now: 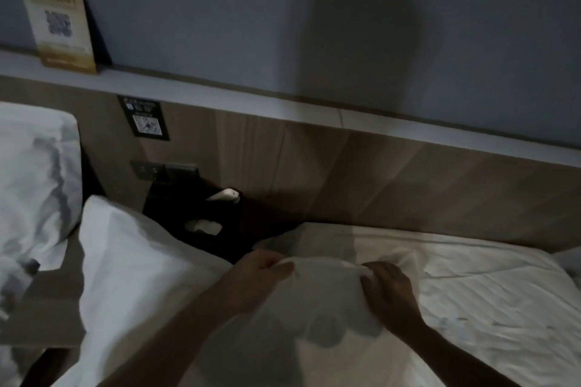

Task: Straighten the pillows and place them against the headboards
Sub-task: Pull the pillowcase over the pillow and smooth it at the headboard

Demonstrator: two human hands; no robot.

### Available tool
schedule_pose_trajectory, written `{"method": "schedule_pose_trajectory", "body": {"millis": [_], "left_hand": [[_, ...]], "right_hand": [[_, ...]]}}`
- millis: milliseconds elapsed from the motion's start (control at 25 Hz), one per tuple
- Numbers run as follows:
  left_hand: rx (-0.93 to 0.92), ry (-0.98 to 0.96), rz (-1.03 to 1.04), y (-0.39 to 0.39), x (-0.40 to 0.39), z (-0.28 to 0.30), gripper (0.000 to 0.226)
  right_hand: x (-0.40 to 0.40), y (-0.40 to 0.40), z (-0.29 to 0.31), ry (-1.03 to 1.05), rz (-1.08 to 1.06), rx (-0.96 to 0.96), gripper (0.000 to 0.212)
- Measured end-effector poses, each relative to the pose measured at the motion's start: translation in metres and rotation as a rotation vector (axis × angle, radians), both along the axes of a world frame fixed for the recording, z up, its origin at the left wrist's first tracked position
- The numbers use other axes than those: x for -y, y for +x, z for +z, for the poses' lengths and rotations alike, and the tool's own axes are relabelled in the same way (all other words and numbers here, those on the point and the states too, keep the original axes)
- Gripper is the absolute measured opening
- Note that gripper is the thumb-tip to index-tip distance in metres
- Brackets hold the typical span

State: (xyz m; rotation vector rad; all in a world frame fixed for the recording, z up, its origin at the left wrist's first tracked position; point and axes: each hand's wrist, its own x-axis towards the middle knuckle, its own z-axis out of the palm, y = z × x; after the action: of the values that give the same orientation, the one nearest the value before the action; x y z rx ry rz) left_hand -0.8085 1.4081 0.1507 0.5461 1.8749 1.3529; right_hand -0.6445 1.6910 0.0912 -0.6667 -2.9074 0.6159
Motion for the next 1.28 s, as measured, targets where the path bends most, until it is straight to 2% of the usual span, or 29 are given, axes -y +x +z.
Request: {"method": "schedule_pose_trajectory", "body": {"millis": [120,200,360,520,600,720,800,920,1040,1160,1280], "left_hand": [[-0.109,-0.11,0.063,-0.012,-0.001,-0.023,0.043],[-0.184,-0.091,0.095,-0.014,-0.008,-0.041,0.047],[-0.436,-0.082,0.217,-0.005,-0.037,-0.082,0.047],[-0.625,-0.127,0.304,0.035,-0.068,-0.101,0.04],[-0.622,-0.142,0.351,0.053,-0.076,-0.092,0.043],[-0.522,-0.074,0.418,0.067,-0.065,-0.06,0.047],[-0.553,-0.049,0.423,0.076,-0.052,-0.039,0.049],[-0.713,-0.065,0.433,0.089,-0.045,-0.031,0.051],[-0.875,-0.032,0.477,0.102,-0.053,-0.013,0.051],[-1.066,0.014,0.442,0.099,-0.072,0.024,0.052],[-1.25,-0.006,0.364,0.077,-0.099,0.05,0.053]], "right_hand": [[0.001,-0.022,-0.043,0.042,-0.047,-0.038,0.037],[-0.004,-0.035,-0.071,0.037,-0.063,-0.087,0.04],[-0.036,-0.05,-0.122,-0.067,-0.045,-0.266,0.043],[-0.072,-0.037,-0.165,-0.173,0.033,-0.316,0.052],[-0.079,-0.027,-0.157,-0.187,0.084,-0.331,0.046],[-0.083,-0.025,-0.114,-0.125,0.193,-0.293,0.026],[-0.085,-0.026,-0.087,-0.106,0.327,-0.265,0.022],[-0.09,-0.021,-0.072,-0.188,0.377,-0.428,0.029],[-0.101,-0.007,-0.048,-0.246,0.304,-0.641,0.022],[-0.119,0.01,-0.004,-0.246,0.304,-0.748,0.032],[-0.149,0.008,0.03,-0.254,0.265,-0.839,0.032]]}}
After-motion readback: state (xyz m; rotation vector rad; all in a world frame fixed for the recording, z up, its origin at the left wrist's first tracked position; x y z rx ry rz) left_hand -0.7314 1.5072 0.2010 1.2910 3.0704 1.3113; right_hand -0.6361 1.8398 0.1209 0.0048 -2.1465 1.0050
